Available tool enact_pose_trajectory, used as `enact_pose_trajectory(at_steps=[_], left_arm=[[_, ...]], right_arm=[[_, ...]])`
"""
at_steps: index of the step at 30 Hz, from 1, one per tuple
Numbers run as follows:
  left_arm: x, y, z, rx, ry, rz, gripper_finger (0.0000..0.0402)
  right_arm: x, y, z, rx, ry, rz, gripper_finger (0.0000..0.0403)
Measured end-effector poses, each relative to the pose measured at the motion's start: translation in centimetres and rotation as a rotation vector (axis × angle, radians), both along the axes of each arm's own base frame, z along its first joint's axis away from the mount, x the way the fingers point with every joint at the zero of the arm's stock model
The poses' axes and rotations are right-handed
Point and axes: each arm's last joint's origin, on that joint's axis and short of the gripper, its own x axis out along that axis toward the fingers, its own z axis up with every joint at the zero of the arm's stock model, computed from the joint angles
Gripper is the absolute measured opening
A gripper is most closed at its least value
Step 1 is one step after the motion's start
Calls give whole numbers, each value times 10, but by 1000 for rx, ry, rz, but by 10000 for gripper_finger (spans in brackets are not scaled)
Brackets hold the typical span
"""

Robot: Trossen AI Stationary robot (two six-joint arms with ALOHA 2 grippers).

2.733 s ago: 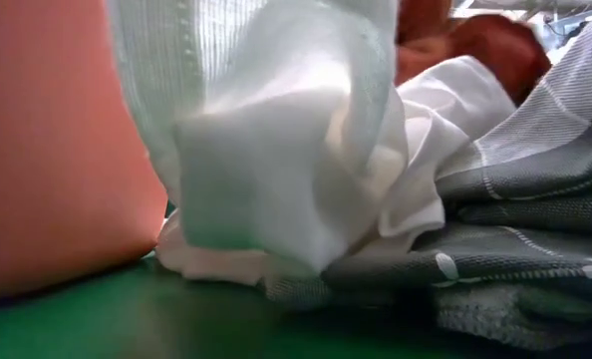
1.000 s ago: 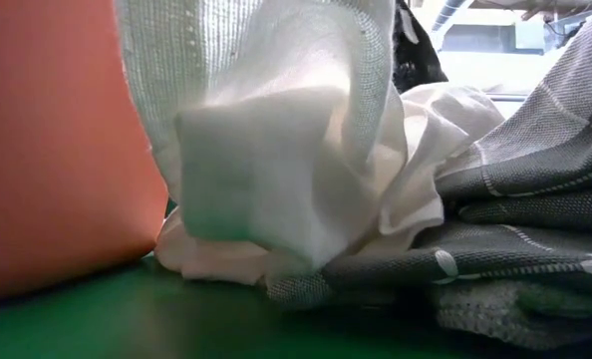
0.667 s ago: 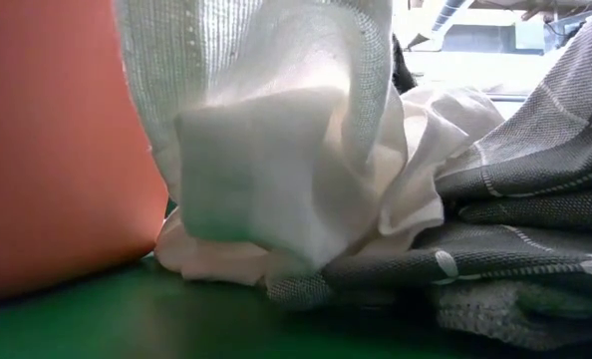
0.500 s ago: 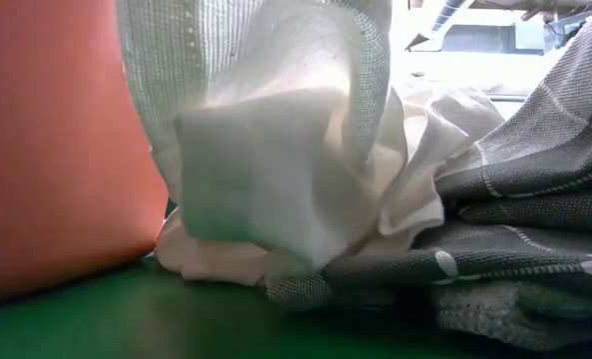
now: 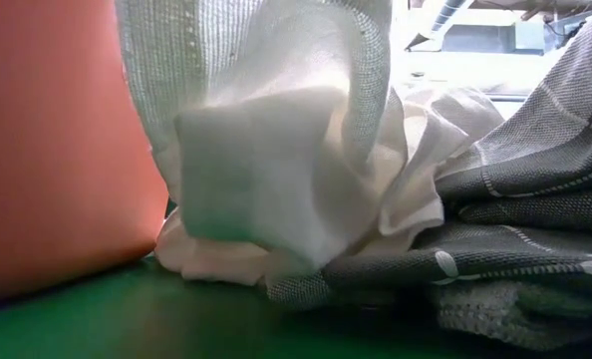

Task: Sort microfiber towel by color & place in baskets
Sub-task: Put the black microfiber towel into the green bin

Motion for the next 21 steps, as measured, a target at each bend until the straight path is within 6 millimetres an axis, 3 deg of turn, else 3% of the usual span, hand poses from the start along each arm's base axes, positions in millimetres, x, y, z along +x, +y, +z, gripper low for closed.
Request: enact_pose_trajectory(at_steps=[11,16,21], left_arm=[[-7,38,2,243,116,-81,4],[-7,59,-18,95,221,-250,4],[-15,65,-47,-198,363,-388,4]], right_arm=[[3,6,-1,30,-12,13,291],[3,5,-1,33,-12,10,291],[3,6,-2,40,-9,8,291]])
